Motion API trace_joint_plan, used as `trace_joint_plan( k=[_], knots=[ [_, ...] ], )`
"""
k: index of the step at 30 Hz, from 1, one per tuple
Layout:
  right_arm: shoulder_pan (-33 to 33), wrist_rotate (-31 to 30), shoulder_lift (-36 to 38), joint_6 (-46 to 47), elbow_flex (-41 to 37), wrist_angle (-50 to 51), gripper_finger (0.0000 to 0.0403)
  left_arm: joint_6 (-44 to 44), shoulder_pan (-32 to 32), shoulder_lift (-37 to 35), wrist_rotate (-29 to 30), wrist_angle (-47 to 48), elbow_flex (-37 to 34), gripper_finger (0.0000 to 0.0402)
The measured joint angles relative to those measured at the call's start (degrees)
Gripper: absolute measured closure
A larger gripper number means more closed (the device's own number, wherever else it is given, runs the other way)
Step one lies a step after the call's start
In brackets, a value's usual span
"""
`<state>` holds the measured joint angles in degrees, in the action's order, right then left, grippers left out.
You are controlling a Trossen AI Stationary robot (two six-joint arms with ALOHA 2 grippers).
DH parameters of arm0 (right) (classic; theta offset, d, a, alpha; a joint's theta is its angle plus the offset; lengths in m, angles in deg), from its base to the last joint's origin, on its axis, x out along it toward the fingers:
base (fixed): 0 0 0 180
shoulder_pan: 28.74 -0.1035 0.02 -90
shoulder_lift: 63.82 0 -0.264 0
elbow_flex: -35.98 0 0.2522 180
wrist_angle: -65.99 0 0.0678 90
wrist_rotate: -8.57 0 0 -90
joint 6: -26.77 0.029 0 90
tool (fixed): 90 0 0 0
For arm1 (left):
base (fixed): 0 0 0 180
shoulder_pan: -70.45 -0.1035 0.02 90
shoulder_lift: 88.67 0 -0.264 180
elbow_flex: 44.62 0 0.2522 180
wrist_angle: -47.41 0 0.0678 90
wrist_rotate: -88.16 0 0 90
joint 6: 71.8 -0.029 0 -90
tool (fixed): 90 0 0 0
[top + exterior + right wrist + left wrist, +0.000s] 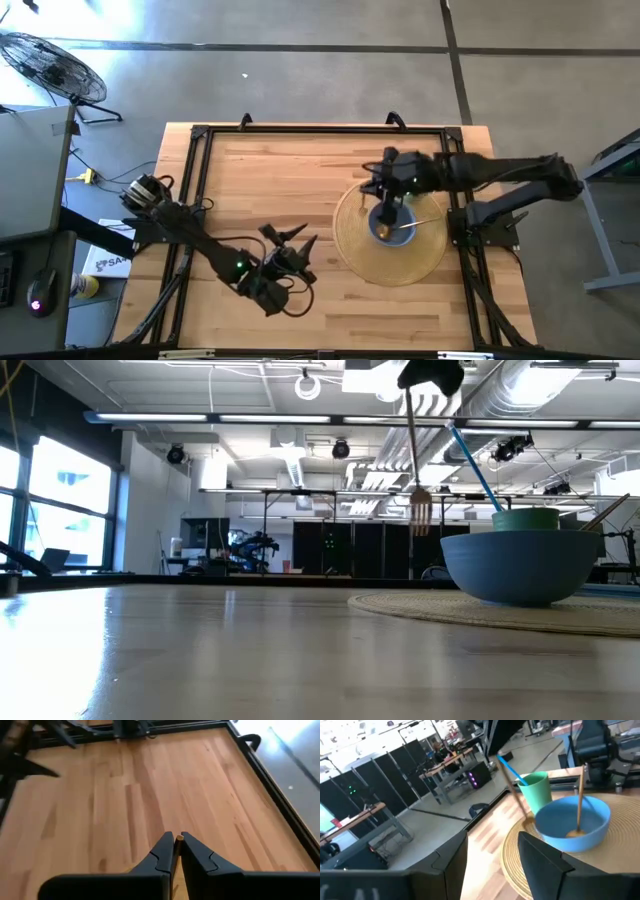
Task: Pick & Place Utensil
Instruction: Put the gold fork into the violet bowl
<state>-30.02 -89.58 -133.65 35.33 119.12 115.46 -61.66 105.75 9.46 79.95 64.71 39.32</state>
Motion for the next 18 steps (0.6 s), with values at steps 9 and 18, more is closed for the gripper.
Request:
trace_joint_plan(
  k=[9,18],
  knots=[
    [7.0,16.0,0.1,-4.2,11.9,18.9,0.0395,-3.2,-1.8,-0.5,-2.1,2.8,0.0,0.0232],
    [10.1,24.8,-4.3,-7.7,12.1,25.5,0.0395,-4.3,-4.7,-0.5,-14.6,3.0,0.0,0.0232]
  ],
)
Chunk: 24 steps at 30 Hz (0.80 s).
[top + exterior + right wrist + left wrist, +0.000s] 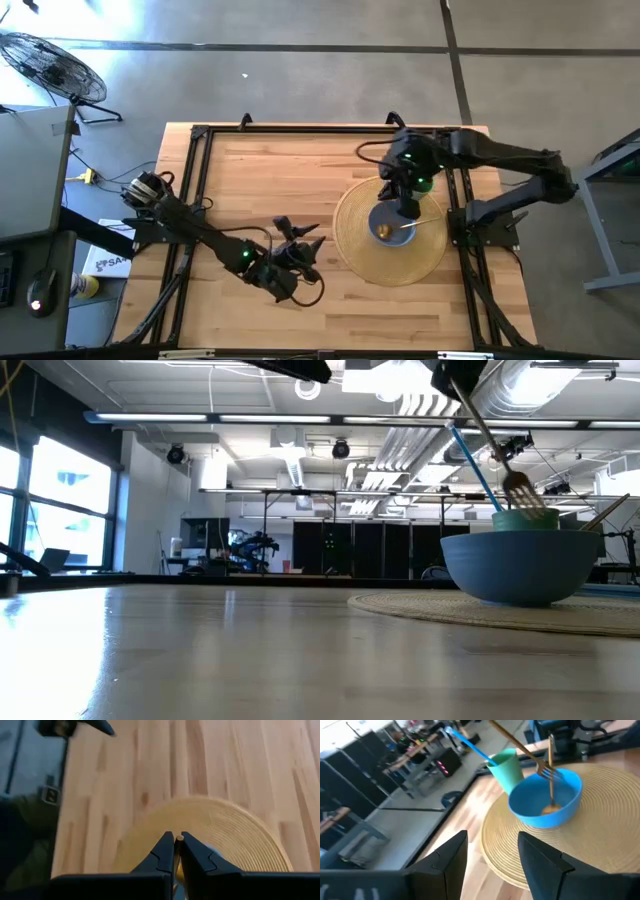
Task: Pick & Place Utensil
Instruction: Put the gold fork into the violet bowl
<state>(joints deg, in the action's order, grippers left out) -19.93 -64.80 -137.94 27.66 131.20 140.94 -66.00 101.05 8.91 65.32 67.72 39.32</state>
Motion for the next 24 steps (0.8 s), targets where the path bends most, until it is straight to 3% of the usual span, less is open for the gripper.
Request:
trace_joint_plan(
  k=[7,12,24],
  knots=[
    [1.4,-2.7,-11.6,-4.8,11.7,12.5,0.0395,0.2,-3.0,0.0,-2.3,0.0,0.0,0.0232],
    [1.8,-1.7,-17.2,-8.5,18.2,16.0,0.0395,0.4,-3.3,0.0,-3.6,0.0,0.0,0.0232],
    [3.0,5.7,-18.5,-11.5,11.4,12.0,0.0395,6.1,-3.2,0.0,-2.6,9.4,0.0,0.0232]
  ],
)
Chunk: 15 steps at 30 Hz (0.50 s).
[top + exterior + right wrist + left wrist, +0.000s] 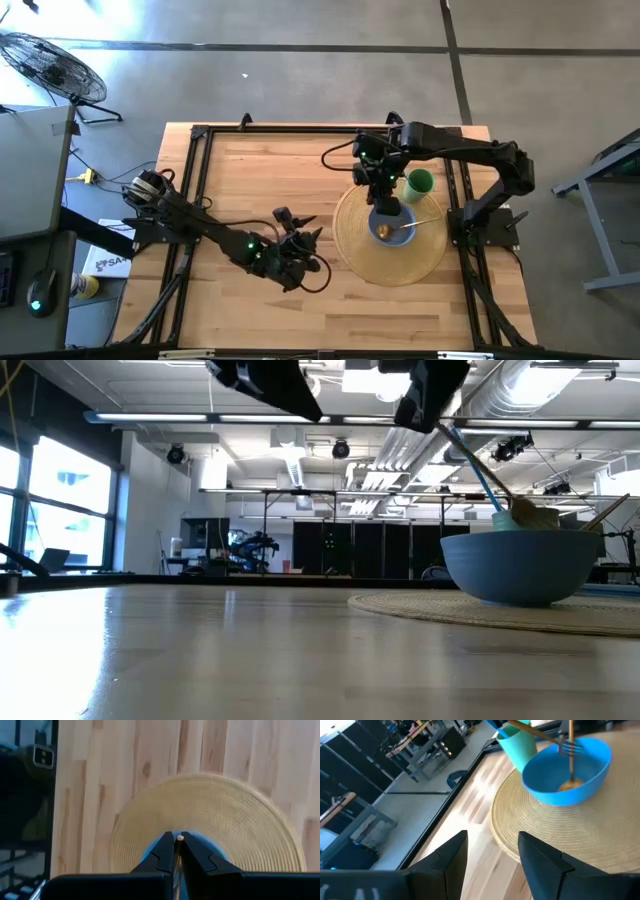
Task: Pick & Place Utensil
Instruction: Put the gold fork into the violet bowl
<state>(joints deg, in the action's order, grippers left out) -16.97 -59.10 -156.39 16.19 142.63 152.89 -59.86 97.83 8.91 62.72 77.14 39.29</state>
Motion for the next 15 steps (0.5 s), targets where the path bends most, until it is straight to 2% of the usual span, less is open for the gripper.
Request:
trace_joint_plan(
  k=[7,15],
  knots=[
    [1.4,0.4,0.0,0.0,-0.9,-4.5,0.0393,4.2,0.0,0.0,0.3,5.4,0.0,0.0232],
    [2.1,1.1,0.0,1.9,-0.9,-4.7,0.0395,8.1,0.0,0.0,0.3,9.1,0.0,0.0232]
  ],
)
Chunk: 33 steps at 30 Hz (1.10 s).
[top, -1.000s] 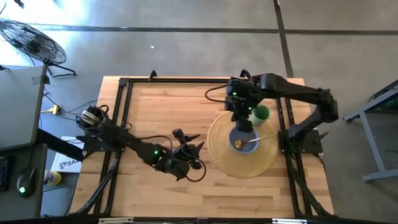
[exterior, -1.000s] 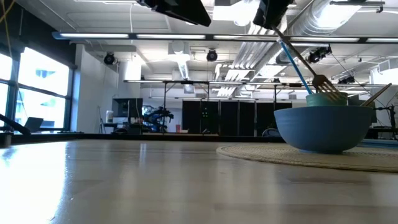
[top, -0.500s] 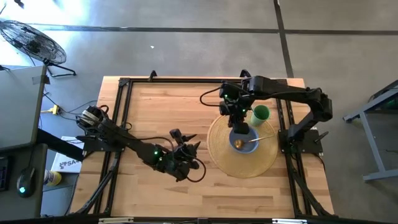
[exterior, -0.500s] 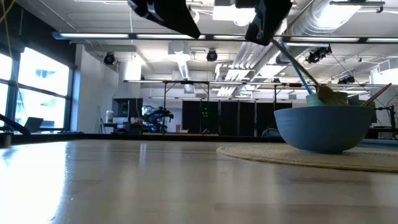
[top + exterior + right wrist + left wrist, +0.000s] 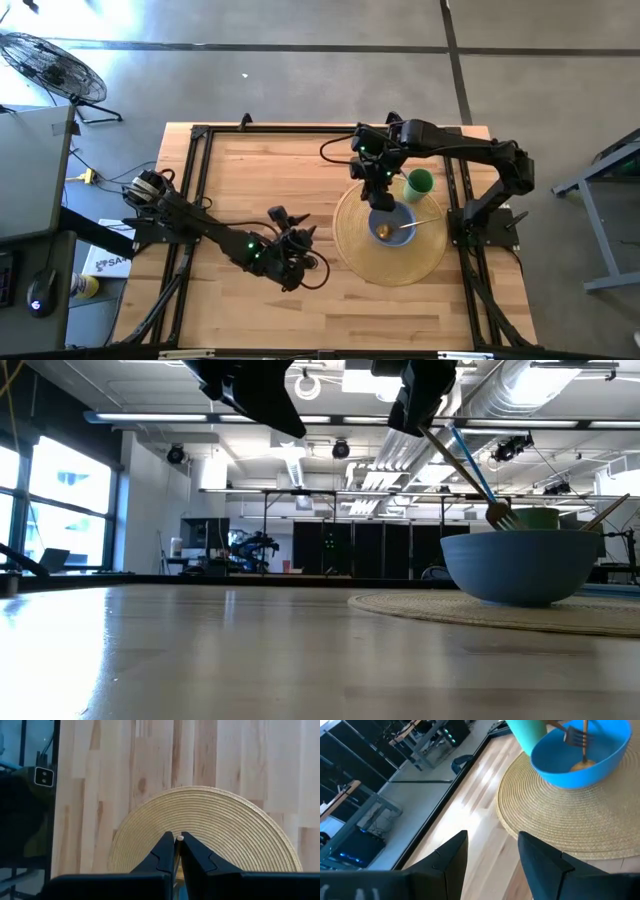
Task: Pick & Place Utensil
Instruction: Put the gold fork into the violet bowl
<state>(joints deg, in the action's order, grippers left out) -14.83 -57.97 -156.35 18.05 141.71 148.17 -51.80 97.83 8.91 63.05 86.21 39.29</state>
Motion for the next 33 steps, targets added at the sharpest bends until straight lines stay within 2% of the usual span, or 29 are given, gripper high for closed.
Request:
trace_joint_plan(
  k=[4,13,24,33],
  knots=[
    [0.0,0.1,0.0,1.0,-0.1,-0.4,0.0395,1.4,0.0,0.0,0.0,1.2,0.0,0.0232],
    [1.0,-0.3,0.7,4.9,-9.3,-4.7,0.0395,1.7,0.0,0.0,-1.1,1.7,0.0,0.0232],
    [2.6,0.0,0.8,6.2,-15.5,-10.0,0.0390,1.8,0.0,0.0,-1.1,1.7,0.0,0.0232],
    [2.6,-1.0,0.8,6.0,-16.0,-12.8,0.0382,1.8,0.0,0.0,-1.1,1.7,0.0,0.0232]
  ],
)
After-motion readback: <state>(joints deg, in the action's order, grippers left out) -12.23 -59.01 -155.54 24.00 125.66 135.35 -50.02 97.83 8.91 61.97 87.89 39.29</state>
